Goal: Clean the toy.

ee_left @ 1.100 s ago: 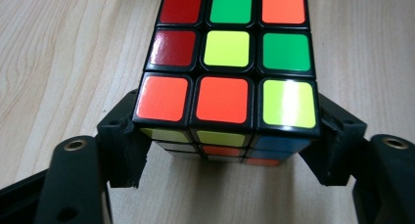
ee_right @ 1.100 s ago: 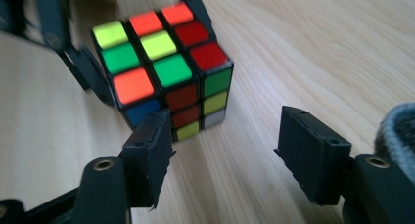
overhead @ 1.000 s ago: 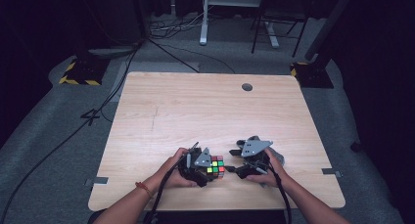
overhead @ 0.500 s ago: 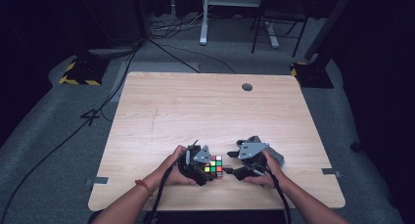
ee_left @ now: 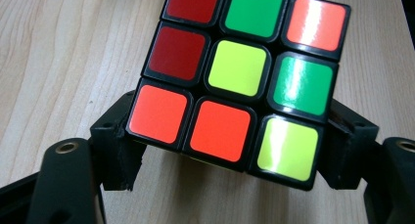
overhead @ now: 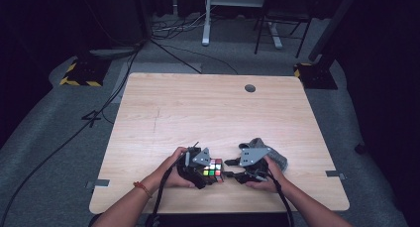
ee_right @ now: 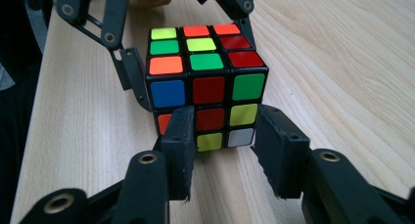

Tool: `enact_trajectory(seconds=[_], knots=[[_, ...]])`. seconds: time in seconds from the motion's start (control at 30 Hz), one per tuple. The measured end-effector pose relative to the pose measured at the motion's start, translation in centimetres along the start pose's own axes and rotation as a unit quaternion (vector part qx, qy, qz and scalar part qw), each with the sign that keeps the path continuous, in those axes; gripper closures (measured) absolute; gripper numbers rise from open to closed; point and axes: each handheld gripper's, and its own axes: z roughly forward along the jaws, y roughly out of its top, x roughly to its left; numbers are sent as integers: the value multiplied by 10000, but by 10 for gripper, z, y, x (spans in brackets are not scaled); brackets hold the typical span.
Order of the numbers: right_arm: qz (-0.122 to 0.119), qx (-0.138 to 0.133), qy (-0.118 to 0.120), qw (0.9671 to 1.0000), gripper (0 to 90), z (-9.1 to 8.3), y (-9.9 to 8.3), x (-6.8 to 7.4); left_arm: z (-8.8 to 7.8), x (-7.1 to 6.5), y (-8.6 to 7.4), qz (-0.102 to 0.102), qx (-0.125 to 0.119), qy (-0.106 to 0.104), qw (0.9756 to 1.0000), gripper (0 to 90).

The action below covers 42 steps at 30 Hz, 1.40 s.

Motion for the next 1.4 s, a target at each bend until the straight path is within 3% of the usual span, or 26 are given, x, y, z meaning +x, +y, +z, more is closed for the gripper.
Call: enact_trajectory(seconds=[0.17,0.3,0.37,0.4,0.47,0.53,0.77,0.87,1.03,1.13,1.2,1.27,1.4], knots=[[10,6,-20,10000,673,0,0,-1,-1,1,0,-118,-61,2,9999,197],[61,54,-60,9999,656,2,-1,-2,-2,3,-1,-122,-109,62,9998,172],[99,56,-46,9999,647,3,-1,-2,-3,2,0,-109,-109,87,9998,180],[85,57,-62,9999,646,3,-1,-2,-4,3,0,-81,-111,-4,9999,196],[40,44,-69,10000,639,3,0,-2,-4,2,1,-9,-54,-23,10000,271],[41,65,-109,9999,633,3,1,-2,-5,2,2,100,-9,-20,9999,280],[17,15,-77,10000,642,-2,4,-3,-4,1,3,141,36,-107,9998,301],[52,-233,37,9997,654,-5,11,-3,-3,-2,5,180,74,-114,9997,302],[-176,103,-186,9996,619,-6,16,-1,-5,-1,5,146,66,-172,9997,310],[52,247,-67,9997,592,-4,6,-6,-6,-1,5,109,15,-89,9999,281],[31,452,0,9990,568,0,2,-6,-5,-2,7,77,5,-6,10000,179],[-45,594,77,9982,540,5,1,-4,-4,-2,10,110,54,-81,9999,209],[-45,450,140,9989,529,7,2,-4,3,-5,14,200,188,-87,9996,215]])
